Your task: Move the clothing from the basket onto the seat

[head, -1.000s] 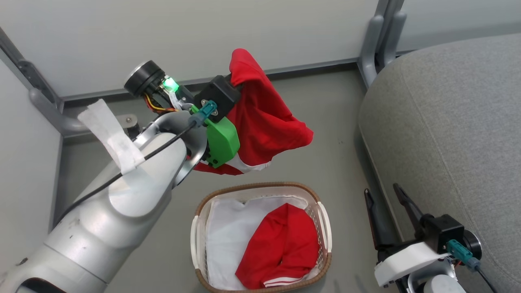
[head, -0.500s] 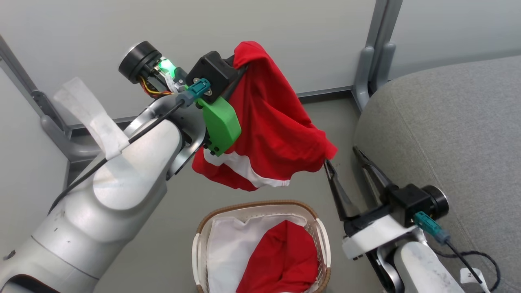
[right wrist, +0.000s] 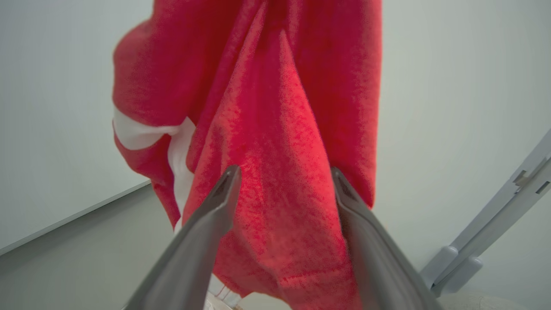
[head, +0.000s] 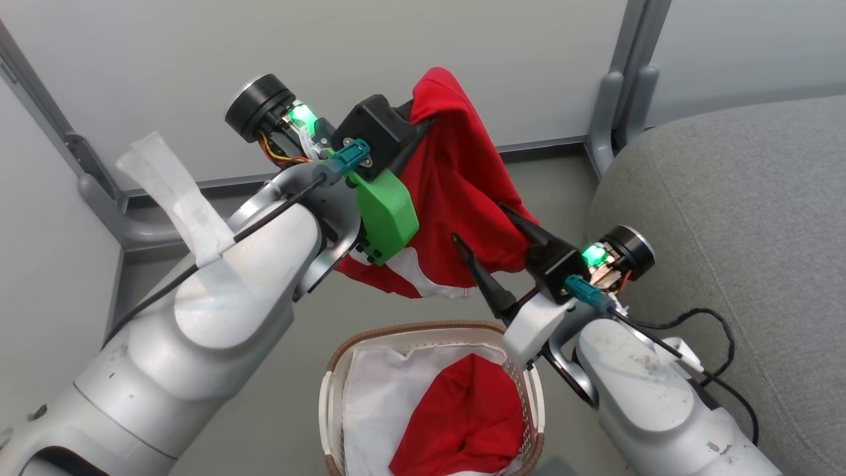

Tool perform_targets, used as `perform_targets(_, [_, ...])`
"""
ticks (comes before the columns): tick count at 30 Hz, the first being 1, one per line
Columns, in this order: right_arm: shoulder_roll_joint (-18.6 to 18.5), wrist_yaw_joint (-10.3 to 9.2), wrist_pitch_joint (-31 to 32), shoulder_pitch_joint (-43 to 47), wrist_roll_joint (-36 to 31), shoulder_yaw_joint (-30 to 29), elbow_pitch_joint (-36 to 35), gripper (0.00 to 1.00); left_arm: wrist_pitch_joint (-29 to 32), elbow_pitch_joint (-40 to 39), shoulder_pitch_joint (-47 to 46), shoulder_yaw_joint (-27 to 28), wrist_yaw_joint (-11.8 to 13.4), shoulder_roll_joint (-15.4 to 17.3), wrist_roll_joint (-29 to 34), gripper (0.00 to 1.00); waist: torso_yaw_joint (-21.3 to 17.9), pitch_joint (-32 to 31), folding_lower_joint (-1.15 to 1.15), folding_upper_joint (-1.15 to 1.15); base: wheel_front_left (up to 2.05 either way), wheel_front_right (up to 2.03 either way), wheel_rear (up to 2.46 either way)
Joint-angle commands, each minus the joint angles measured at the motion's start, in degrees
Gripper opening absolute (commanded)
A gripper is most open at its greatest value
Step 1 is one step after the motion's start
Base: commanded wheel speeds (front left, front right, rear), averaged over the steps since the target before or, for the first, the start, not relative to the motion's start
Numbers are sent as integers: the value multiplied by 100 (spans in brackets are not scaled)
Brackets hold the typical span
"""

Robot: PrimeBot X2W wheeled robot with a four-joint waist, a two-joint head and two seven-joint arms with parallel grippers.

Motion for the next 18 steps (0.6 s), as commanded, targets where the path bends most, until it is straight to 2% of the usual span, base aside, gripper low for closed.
perform_targets(1, [-21, -4, -1, -170, 90, 183, 316, 100, -32, -4, -17, -18, -2, -31, -3, 0, 27, 13, 0, 0, 0, 0, 0])
perform_targets(8, [-21, -5, 125, -891, 823, 1155, 1435, 100, -103, -2, -100, -143, -21, -114, -109, 0, 114, 67, 0, 0, 0, 0, 0])
perform_targets(9, [-22, -5, 119, -983, 962, 1264, 1509, 90, -110, -16, -101, -168, -24, -124, -119, 0, 126, 74, 0, 0, 0, 0, 0])
perform_targets(10, [-21, -5, 113, -1038, 1067, 1347, 1560, 49, -117, -36, -100, -180, -24, -129, -145, 0, 135, 81, 0, 0, 0, 0, 0])
perform_targets(11, [-19, -5, 108, -1100, 1181, 1462, 1611, 34, -128, -60, -99, -199, -22, -130, -193, 0, 142, 92, 0, 0, 0, 0, 0])
perform_targets(12, [-20, -5, 103, -1153, 1270, 1534, 1652, 8, -137, -75, -97, -202, -24, -123, -225, 0, 147, 100, 0, 0, 0, 0, 0])
perform_targets(13, [-22, -5, 96, -1222, 1360, 1615, 1691, 0, -156, -86, -101, -211, -24, -92, -251, 0, 151, 111, 0, 0, 0, 0, 0])
perform_targets(18, [-22, -5, 52, -1447, 1640, 1822, 1859, 0, -244, -42, -56, -235, -32, 54, -339, 0, 156, 147, 0, 0, 0, 0, 0])
